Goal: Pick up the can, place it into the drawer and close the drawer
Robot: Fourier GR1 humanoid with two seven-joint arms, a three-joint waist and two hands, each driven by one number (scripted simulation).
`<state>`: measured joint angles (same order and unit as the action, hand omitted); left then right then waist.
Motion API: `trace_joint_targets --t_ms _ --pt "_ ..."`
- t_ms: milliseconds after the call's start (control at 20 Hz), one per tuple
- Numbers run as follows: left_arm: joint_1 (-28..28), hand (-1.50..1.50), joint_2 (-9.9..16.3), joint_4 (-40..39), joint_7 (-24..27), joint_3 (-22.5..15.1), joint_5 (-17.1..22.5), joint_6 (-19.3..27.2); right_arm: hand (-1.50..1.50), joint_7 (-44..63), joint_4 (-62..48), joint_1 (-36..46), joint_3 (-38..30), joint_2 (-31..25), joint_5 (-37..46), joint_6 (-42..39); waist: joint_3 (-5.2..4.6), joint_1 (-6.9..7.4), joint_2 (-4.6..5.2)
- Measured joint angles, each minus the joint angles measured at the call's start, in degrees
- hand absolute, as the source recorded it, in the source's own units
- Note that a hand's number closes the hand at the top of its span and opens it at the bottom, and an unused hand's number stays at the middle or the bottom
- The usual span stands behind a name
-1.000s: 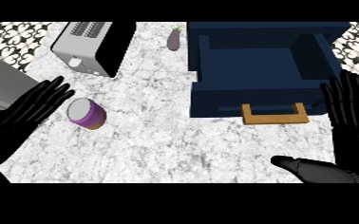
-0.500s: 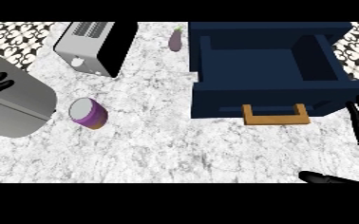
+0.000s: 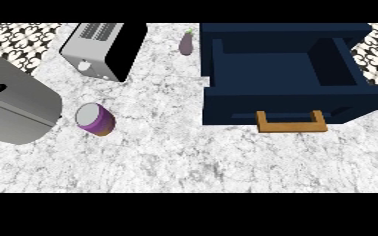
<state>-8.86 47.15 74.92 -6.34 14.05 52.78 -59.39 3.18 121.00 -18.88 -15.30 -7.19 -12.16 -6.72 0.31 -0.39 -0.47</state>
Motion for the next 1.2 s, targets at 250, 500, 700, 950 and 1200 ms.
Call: trace_joint_targets --t_ms 250,500,700,950,1200 --pt "-0.04 -1.50 1.82 -1.42 -3.03 -2.44 6.19 0.02 -1.50 -0.06 0.49 -1.86 -3.65 -1.56 -3.85 -3.07 0.33 -0.03 -0.31" --pt "-0.11 -1.50 3.59 -2.06 -6.40 -4.63 11.20 1.10 -1.50 -0.64 0.64 -3.26 -6.11 -2.11 -6.03 -5.30 0.45 0.00 -0.48" --pt "-0.18 -1.50 4.19 -2.12 -8.97 -5.56 12.68 3.22 -1.50 -1.47 -0.25 -4.09 -8.28 -2.94 -8.46 -7.66 0.57 -0.03 -0.78" --pt "-0.11 -1.50 3.12 -1.38 -9.95 -4.68 10.74 6.07 -1.50 -1.16 0.72 -5.53 -9.44 -2.66 -9.95 -8.89 0.71 -0.04 -1.03" --pt "0.06 -1.50 1.49 -0.09 -9.45 -3.07 6.59 7.77 -1.50 -1.35 1.16 -5.85 -9.60 -2.06 -9.37 -9.30 0.81 -0.01 -0.99"
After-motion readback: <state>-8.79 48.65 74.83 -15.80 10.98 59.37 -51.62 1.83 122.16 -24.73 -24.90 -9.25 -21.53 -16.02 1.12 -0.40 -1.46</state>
